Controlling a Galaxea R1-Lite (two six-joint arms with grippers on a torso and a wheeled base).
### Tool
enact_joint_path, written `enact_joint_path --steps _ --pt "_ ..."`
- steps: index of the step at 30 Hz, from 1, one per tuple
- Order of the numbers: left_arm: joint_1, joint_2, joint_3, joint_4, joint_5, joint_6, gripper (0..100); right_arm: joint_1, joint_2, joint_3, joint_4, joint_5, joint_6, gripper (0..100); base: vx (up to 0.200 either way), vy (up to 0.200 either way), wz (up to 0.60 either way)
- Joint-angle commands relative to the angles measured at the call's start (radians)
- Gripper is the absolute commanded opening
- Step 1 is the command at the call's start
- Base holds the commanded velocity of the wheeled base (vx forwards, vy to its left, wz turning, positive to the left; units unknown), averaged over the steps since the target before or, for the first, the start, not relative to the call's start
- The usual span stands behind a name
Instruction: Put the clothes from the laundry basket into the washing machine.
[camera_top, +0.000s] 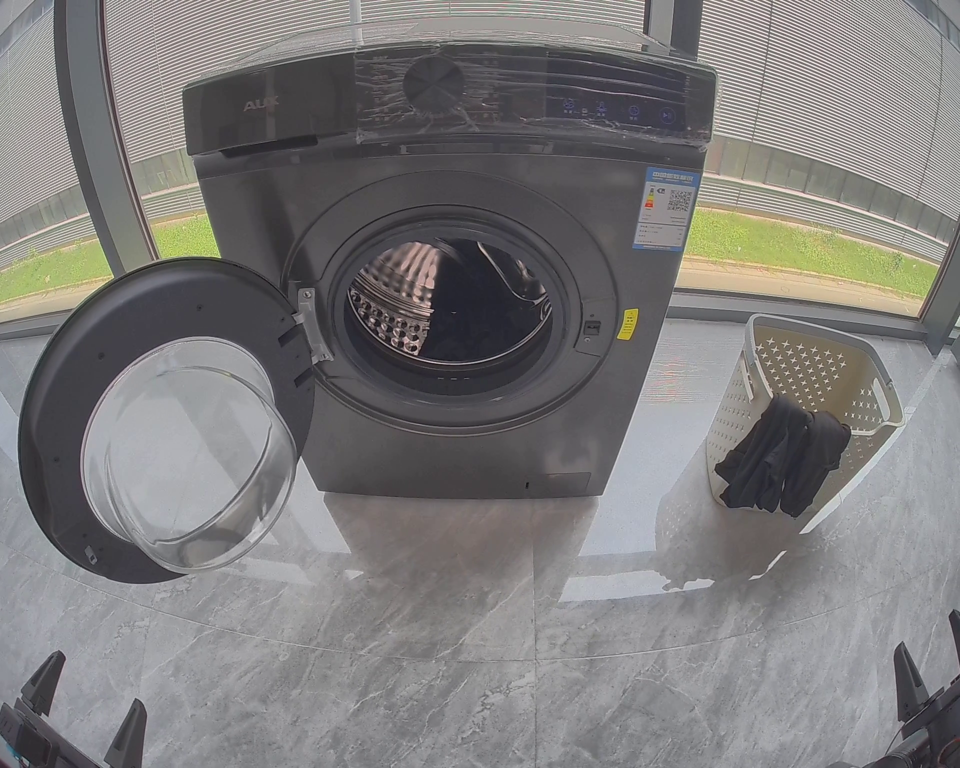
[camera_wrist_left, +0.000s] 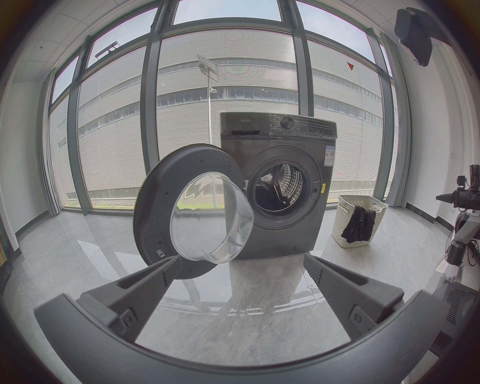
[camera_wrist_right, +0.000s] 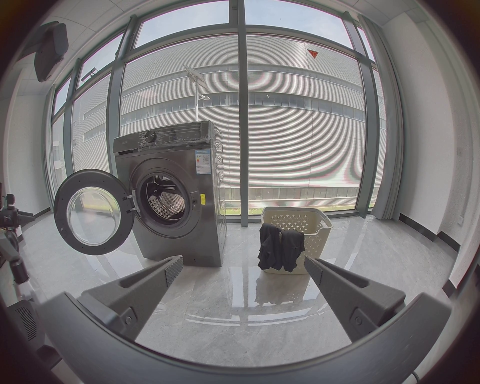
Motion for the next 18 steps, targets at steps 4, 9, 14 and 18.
enact_joint_path --steps 4,9,14,18 --pt "0.000 -0.013 0.016 0.000 -0.001 0.002 100 0.000 -0.008 0.015 0.000 0.000 0.000 100 0.000 0.000 0.00" --pt "0.000 -0.013 0.016 0.000 -0.001 0.001 100 0.000 -0.008 0.015 0.000 0.000 0.000 100 0.040 0.000 0.00" --pt "0.000 -0.011 0.016 0.000 -0.001 -0.002 100 0.000 -0.008 0.015 0.000 0.000 0.000 100 0.200 0.000 0.00" --pt "0.000 -0.013 0.016 0.000 -0.001 -0.002 100 0.000 -0.008 0.015 0.000 0.000 0.000 100 0.100 0.000 0.00"
